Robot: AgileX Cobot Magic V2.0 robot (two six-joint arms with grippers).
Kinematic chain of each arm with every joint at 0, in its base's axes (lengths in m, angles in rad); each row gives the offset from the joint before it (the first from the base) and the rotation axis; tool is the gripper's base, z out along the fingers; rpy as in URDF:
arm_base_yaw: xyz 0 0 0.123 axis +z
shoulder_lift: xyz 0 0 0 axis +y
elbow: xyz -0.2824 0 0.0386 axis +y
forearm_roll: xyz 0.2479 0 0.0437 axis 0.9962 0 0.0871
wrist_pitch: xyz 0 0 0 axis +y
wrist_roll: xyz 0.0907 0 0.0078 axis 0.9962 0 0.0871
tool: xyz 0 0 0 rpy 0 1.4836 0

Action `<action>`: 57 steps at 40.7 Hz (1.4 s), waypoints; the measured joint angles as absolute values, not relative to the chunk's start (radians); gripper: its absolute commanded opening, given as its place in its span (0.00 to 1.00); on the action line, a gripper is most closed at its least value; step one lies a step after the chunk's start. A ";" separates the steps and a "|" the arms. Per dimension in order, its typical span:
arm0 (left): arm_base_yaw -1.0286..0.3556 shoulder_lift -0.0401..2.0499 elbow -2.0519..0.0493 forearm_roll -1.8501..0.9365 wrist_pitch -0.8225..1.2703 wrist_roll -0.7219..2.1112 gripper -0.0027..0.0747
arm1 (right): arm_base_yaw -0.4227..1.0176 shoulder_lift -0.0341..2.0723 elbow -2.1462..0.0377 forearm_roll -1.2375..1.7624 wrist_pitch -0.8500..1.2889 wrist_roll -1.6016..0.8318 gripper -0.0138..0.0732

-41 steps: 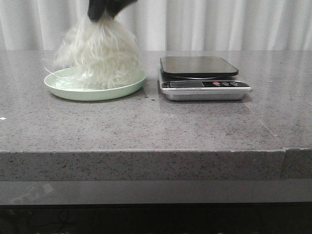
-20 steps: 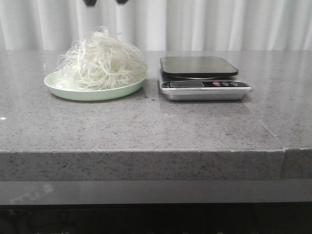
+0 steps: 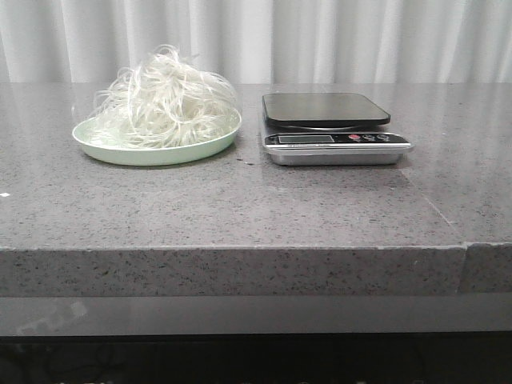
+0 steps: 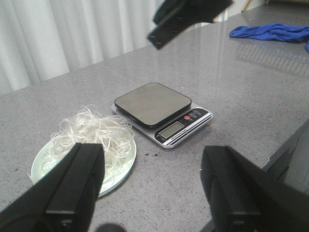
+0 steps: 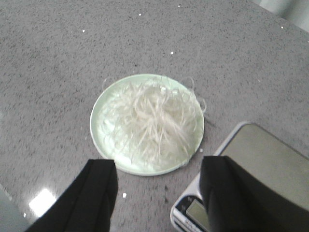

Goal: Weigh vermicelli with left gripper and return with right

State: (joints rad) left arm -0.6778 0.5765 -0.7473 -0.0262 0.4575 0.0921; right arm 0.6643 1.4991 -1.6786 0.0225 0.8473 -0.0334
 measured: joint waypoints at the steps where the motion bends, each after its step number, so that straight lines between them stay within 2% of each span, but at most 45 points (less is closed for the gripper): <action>1: -0.678 0.576 -0.747 -0.026 0.458 0.092 0.67 | 0.664 1.477 -1.639 0.022 0.834 -0.033 0.72; 10: -0.678 0.576 -0.747 -0.026 0.458 0.092 0.67 | 0.664 1.230 -1.351 0.022 0.744 -0.033 0.72; 24: -0.678 0.576 -0.747 -0.026 0.458 0.092 0.67 | 0.659 0.874 -1.016 0.022 0.728 -0.020 0.72; 36: -0.678 0.576 -0.747 -0.026 0.458 0.092 0.67 | 0.659 0.614 -0.844 0.021 0.751 -0.008 0.72; 46: -0.678 0.576 -0.747 -0.026 0.458 0.092 0.67 | 0.659 0.537 -0.805 0.021 0.782 0.000 0.72; 50: -0.678 0.576 -0.747 -0.026 0.458 0.092 0.66 | 0.659 0.535 -0.802 0.021 0.785 0.000 0.68; 57: -0.678 0.576 -0.747 -0.026 0.458 0.092 0.49 | 0.659 0.535 -0.802 0.021 0.785 0.000 0.52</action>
